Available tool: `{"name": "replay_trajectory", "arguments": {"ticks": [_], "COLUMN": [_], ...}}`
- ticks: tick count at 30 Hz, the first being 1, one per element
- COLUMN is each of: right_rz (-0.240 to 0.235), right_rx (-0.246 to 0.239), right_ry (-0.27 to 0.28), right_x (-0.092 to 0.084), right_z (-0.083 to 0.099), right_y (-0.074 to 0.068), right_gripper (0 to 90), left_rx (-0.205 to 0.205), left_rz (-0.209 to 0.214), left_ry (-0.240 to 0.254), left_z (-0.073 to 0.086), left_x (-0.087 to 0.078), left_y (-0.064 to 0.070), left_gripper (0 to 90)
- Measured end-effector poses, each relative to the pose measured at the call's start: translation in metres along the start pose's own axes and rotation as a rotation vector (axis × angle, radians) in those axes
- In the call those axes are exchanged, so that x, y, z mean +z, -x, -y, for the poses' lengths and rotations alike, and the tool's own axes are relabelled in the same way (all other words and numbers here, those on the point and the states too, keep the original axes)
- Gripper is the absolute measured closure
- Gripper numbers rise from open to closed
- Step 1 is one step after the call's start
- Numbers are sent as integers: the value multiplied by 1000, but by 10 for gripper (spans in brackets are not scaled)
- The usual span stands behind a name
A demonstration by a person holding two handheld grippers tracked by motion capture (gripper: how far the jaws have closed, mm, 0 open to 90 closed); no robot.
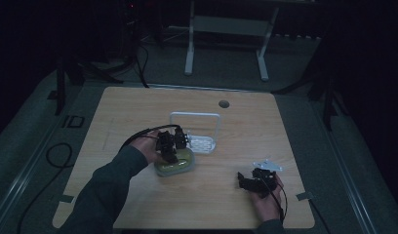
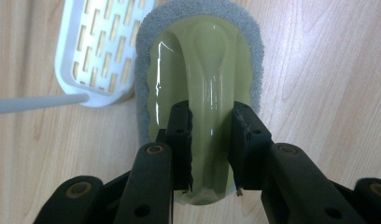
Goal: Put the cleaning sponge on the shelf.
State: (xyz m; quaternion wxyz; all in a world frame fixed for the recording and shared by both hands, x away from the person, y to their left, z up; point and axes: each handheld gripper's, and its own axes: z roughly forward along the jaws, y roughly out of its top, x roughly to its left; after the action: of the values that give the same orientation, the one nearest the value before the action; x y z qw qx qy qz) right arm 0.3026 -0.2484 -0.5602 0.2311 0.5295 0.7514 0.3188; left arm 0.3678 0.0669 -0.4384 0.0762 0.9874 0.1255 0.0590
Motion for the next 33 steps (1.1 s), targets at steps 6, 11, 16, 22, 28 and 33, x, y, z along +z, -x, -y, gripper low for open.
{"name": "replay_trajectory", "arguments": {"ticks": [6,11,16,22,28,33], "right_rz": [0,0,0,0,0,0], "right_rx": [0,0,0,-1,-1,0], "right_ry": [0,0,0,0,0,0], "right_x": [0,0,0,0,0,0], "right_z": [0,0,0,0,0,0], "right_y": [0,0,0,0,0,0], "right_gripper": [139,139,139,139,139,139], "left_rx": [27,47,67,84,96,107], "left_rz": [-12,-18,-25,-38,-47,-55], "left_ry": [29,41,55,48,49,51], "left_z": [-3,-5,-7,-11,-17,-20], "left_x": [-4,-4,-6,-7,-7,-6], "left_y": [-1,-1,-1,-2,-2,-2], "left_gripper": [717,716,717,717,717,717]}}
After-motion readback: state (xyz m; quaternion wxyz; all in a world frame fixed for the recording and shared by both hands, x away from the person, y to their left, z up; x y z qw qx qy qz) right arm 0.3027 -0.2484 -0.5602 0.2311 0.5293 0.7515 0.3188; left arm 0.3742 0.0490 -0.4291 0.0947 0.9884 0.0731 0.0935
